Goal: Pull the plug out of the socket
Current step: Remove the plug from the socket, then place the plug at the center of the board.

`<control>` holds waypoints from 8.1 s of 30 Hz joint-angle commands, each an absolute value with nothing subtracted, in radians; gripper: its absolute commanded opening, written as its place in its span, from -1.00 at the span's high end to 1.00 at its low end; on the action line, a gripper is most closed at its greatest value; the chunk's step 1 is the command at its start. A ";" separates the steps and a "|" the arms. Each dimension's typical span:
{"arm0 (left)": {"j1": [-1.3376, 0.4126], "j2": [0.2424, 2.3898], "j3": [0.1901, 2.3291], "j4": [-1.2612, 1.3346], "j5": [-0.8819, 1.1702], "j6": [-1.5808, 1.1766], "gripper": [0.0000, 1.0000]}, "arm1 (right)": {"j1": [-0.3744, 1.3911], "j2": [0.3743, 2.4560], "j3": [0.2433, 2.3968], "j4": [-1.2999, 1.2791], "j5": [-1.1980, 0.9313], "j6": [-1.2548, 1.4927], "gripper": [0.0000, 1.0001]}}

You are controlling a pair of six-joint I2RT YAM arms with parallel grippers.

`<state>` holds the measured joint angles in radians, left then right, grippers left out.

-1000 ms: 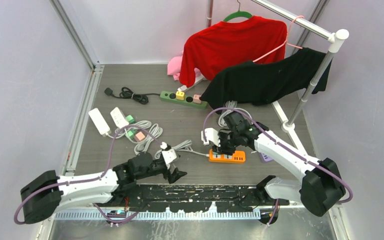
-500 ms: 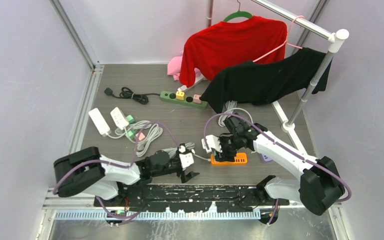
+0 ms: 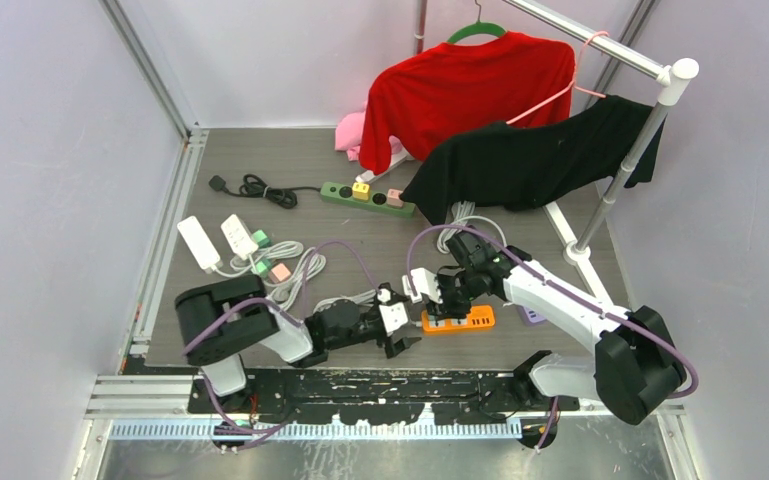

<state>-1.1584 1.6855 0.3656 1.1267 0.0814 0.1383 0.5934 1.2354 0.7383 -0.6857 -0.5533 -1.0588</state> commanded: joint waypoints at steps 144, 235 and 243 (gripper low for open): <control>-1.145 1.051 0.505 0.281 -0.315 -0.901 -0.57 | 0.476 1.448 1.033 -0.687 -0.755 -0.151 0.93; -1.052 1.229 0.720 -0.178 -0.605 -0.674 1.00 | 0.469 1.450 1.094 -0.757 -0.666 -0.212 -0.22; -0.614 1.076 0.656 -0.253 -0.332 -0.627 1.00 | 0.468 1.455 1.088 -0.758 -0.653 -0.219 -0.22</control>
<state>-0.7818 1.1076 0.6701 -0.1890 -0.4751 -0.6624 0.4694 1.4853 1.0584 -0.7574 -0.6582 -0.2066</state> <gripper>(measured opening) 0.433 0.608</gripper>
